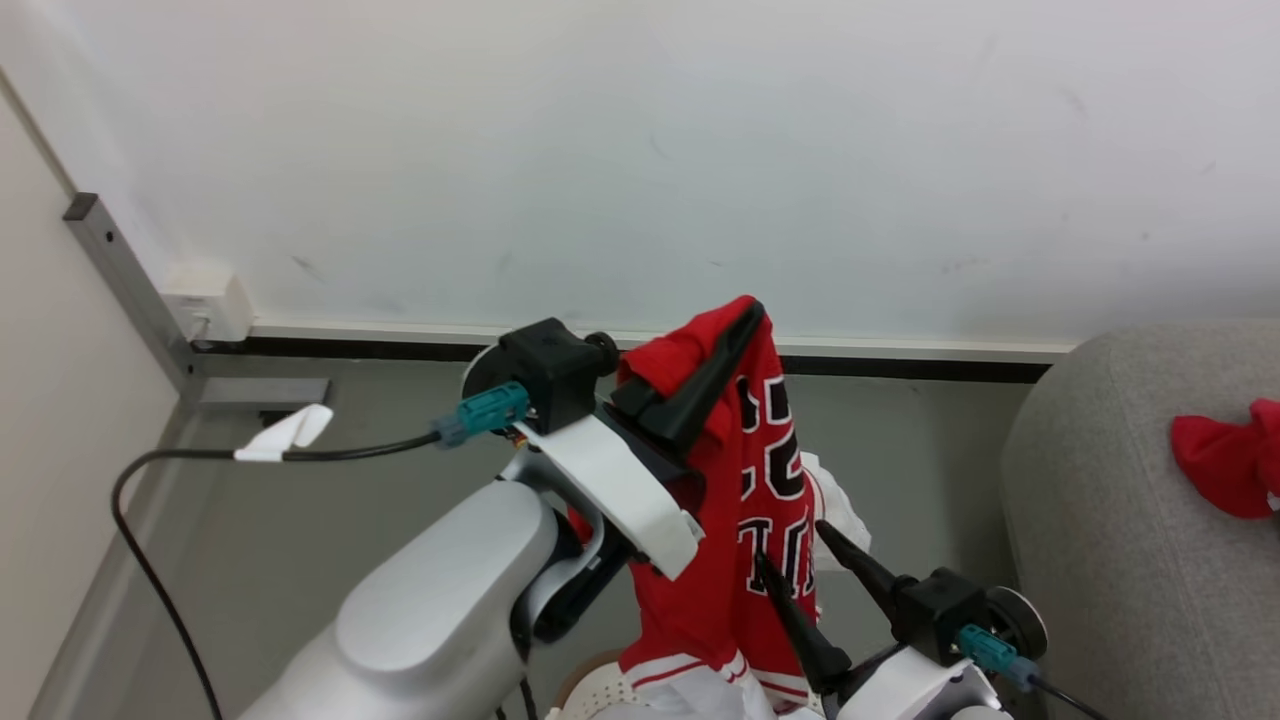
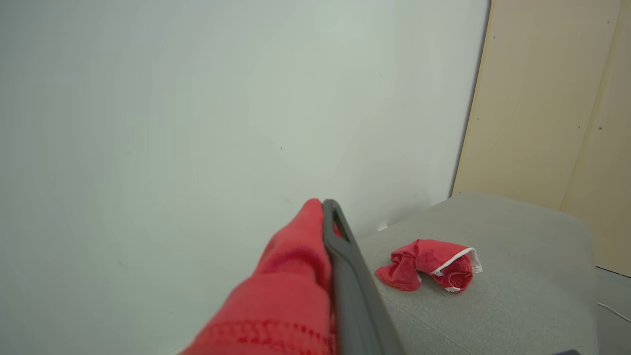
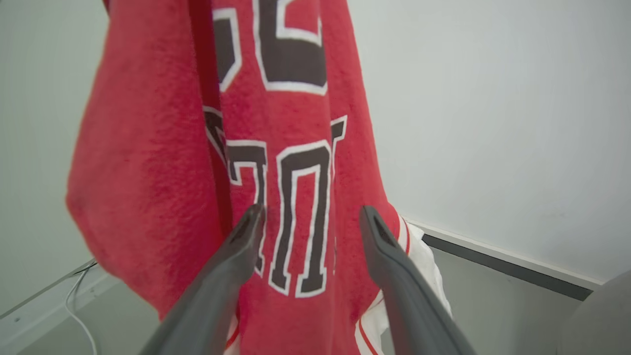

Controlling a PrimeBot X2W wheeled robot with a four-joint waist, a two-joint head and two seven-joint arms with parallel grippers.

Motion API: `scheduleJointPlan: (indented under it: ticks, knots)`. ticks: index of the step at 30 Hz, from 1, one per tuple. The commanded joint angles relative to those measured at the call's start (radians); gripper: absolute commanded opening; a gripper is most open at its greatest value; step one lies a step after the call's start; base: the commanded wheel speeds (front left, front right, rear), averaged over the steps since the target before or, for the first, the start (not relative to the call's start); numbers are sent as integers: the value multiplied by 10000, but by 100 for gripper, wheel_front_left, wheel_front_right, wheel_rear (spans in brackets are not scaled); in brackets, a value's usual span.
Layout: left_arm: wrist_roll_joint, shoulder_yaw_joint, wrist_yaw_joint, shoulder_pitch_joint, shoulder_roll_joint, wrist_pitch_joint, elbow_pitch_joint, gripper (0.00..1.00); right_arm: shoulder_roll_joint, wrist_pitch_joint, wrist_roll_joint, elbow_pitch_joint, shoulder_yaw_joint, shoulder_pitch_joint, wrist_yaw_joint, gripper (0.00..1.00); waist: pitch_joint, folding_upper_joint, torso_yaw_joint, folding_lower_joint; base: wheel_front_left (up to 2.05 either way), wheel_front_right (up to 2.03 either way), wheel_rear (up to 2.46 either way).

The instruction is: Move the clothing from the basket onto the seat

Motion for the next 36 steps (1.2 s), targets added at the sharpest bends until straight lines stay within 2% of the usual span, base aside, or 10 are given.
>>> scheduleJointPlan:
  ticks: [1,9,19,20,21,22,29,36]
  knots:
    - [89,-51,24,128,-44,23,-79,0,-6,3,92,206,78,-197,-22,100,-49,-1,122,1,0,0,0]
    - [262,-614,55,352,-343,207,-599,0,16,5,736,1193,668,-525,-22,100,-201,-1,694,1,0,0,0]
    - [307,-1048,202,689,-332,467,-1450,0,21,5,1170,1686,595,-668,-22,100,-231,-1,1124,1,0,0,0]
    - [289,-1061,212,706,-301,479,-1504,0,20,3,1216,1698,612,-657,-22,78,-227,-1,1147,1,0,0,0]
    - [277,-1058,228,716,-266,486,-1553,0,20,5,1252,1706,614,-661,-22,24,-220,-1,1165,1,0,0,0]
    - [253,-1047,244,726,-240,504,-1589,0,20,5,1262,1706,616,-667,-22,0,-215,-1,1176,1,0,0,0]
    - [132,-901,330,753,-67,498,-1673,0,19,5,1371,1611,527,-698,-22,0,-159,-1,1135,1,0,0,0]
    - [18,-791,380,839,79,388,-1538,0,21,2,1345,1243,-30,-522,-22,0,-100,-1,939,1,0,0,0]
